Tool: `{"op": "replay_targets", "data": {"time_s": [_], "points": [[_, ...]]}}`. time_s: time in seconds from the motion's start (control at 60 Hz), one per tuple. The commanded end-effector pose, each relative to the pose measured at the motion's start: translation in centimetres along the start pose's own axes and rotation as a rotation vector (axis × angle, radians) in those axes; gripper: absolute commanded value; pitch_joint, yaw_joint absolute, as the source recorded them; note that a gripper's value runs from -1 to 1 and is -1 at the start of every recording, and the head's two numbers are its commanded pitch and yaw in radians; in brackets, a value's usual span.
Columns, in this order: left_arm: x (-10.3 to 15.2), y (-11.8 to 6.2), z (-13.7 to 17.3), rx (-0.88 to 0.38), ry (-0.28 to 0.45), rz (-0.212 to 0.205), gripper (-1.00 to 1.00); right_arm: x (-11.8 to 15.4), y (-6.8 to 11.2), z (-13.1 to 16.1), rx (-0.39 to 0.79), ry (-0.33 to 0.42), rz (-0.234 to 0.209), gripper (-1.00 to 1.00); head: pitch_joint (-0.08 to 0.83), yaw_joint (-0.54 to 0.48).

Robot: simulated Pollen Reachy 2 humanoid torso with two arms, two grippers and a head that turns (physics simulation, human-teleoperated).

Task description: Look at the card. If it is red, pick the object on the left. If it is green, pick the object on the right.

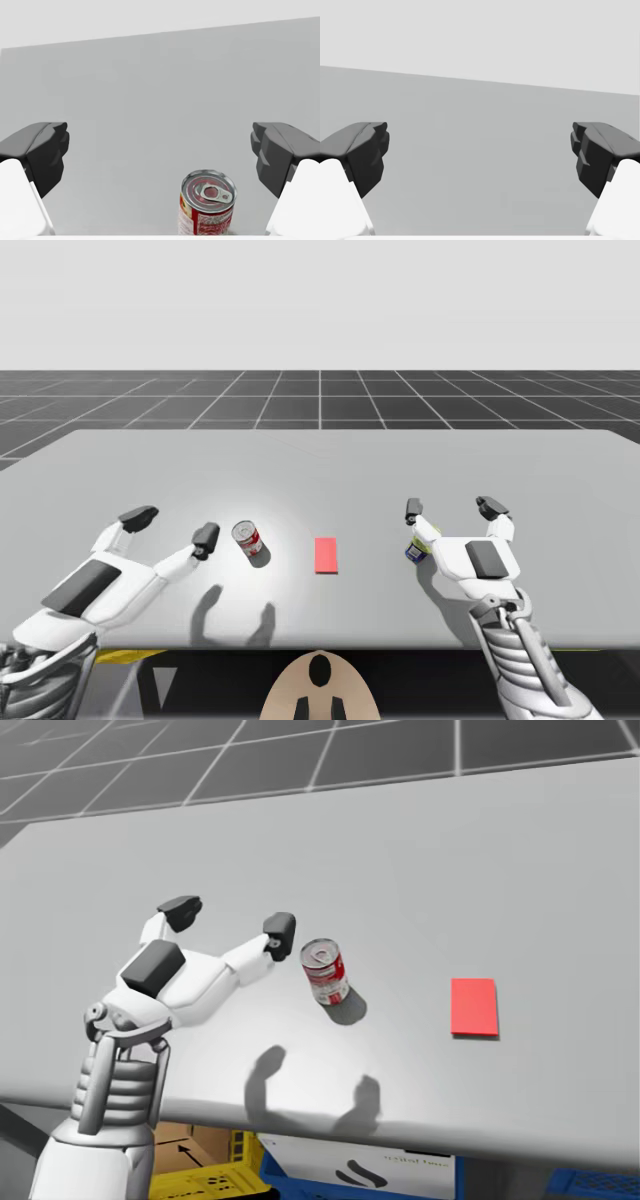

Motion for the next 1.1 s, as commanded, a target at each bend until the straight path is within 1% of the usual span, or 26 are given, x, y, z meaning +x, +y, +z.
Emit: {"op": "replay_targets", "data": {"time_s": [0.017,0.067,0.083,0.167,0.217,0.233,0.333,0.367,0.45,0.483,0.583,0.667,0.717,0.8,0.933,1.017,1.1], "points": [[-3.4,-0.3,1.8,-0.048,0.077,-0.008,-1.00,-0.2,0.4,0.1,0.000,0.005,-0.014,-1.00,0.658,0.29],[-4.5,-0.3,2.0,-0.058,0.110,-0.010,-1.00,-0.2,0.4,0.1,0.001,0.004,-0.014,-1.00,0.658,0.29],[-5.2,-0.3,2.0,-0.055,0.121,-0.004,-1.00,-0.2,0.4,0.1,0.002,0.004,-0.014,-1.00,0.657,0.29],[-6.9,-0.3,1.8,-0.050,0.152,0.008,-1.00,-0.2,0.4,0.1,0.002,0.003,-0.014,-1.00,0.657,0.29],[-7.9,-0.4,1.6,-0.045,0.168,0.031,-1.00,-0.2,0.4,0.1,0.001,0.002,-0.014,-1.00,0.655,0.29],[-8.1,-0.5,1.5,-0.045,0.172,0.033,-1.00,-0.2,0.4,0.1,0.001,0.002,-0.015,-1.00,0.655,0.29],[-9.6,-1.0,0.6,-0.037,0.174,0.028,-1.00,-0.2,0.4,0.1,0.000,0.001,-0.017,-1.00,0.655,0.29],[-9.9,-1.2,0.1,-0.024,0.165,0.016,-1.00,-0.2,0.4,0.1,0.000,0.002,-0.017,-1.00,0.657,0.29],[-10.3,-1.8,-1.3,-0.010,0.162,-0.004,-1.00,-0.2,0.4,0.1,0.001,0.003,-0.019,-1.00,0.658,0.30],[-10.3,-2.0,-2.1,-0.012,0.174,-0.010,-1.00,-0.2,0.4,0.1,0.001,0.002,-0.019,-1.00,0.658,0.30],[-10.2,-2.5,-3.6,-0.026,0.197,-0.013,-1.00,-0.2,0.4,0.1,0.000,0.003,-0.019,-1.00,0.658,0.30],[-10.2,-2.8,-5.3,-0.040,0.237,0.022,-1.00,-0.2,0.4,0.1,-0.001,0.006,-0.019,-1.00,0.661,0.30],[-10.3,-2.9,-6.1,-0.041,0.262,0.036,-1.00,-0.3,0.4,0.1,0.000,0.006,-0.018,-1.00,0.662,0.29],[-10.6,-3.1,-7.0,-0.040,0.289,0.042,-1.00,-0.3,0.4,0.1,-0.001,0.006,-0.019,-1.00,0.662,0.29],[-11.0,-3.8,-8.3,-0.047,0.311,0.023,-1.00,-0.3,0.3,0.1,0.001,0.006,-0.020,-1.00,0.663,0.29],[-11.1,-4.2,-9.0,-0.048,0.308,0.005,-1.00,-0.3,0.3,0.1,0.001,0.009,-0.019,-1.00,0.664,0.29],[-11.2,-4.3,-9.3,-0.043,0.303,0.003,-1.00,-0.3,0.2,0.1,0.000,0.008,-0.020,-1.00,0.662,0.28]]}}
